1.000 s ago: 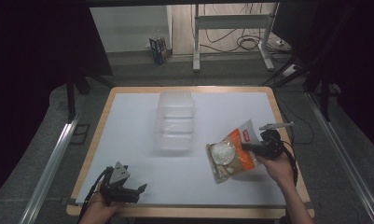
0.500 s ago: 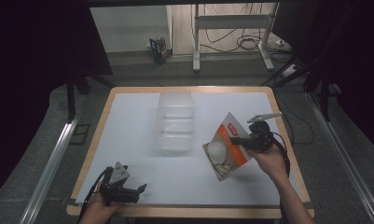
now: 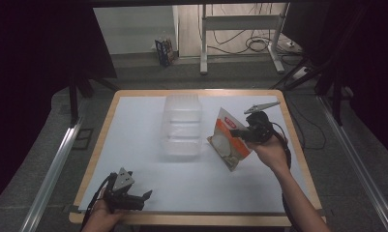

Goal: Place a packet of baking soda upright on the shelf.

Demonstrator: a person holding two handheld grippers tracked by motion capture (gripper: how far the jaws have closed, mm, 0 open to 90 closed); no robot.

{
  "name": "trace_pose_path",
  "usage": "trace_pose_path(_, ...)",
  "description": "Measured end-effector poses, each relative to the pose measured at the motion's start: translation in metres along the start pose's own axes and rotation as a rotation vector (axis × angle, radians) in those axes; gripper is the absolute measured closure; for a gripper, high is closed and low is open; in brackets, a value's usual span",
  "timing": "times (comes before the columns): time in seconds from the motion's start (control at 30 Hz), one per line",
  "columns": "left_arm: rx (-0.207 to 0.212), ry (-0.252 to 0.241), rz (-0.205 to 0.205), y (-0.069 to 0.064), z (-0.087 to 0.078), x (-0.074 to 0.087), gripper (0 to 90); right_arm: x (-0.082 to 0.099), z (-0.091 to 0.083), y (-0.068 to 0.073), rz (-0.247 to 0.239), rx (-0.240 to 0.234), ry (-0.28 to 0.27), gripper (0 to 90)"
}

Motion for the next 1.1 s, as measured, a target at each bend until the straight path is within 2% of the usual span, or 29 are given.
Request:
trace_pose_path(0.3, 0.000, 0.000, 0.003, 0.000, 0.000, 0.000, 4.4, -0.020, 0.000, -0.014, -0.006, 0.034, -0.014, 89.0)
trace_pose_path(0.7, -0.002, 0.003, 0.005, 0.000, 0.000, 0.000, 4.4, -0.047, -0.004, -0.019, -0.038, 0.039, -0.026, 89.0)
trace_pose_path(1.1, -0.002, 0.003, 0.005, 0.000, 0.000, 0.000, 4.3, -0.070, 0.000, -0.027, -0.033, 0.034, -0.047, 88.9)
Point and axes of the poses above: each handheld gripper's, and its own axes: z roughly forward along the jaws, x roughly out of its underside, y roughly to its left, the point moved 4 cm from there along z, roughly forward along the jaws, and after that the axes turned 13 degrees about -z, right-handed, at the moved point
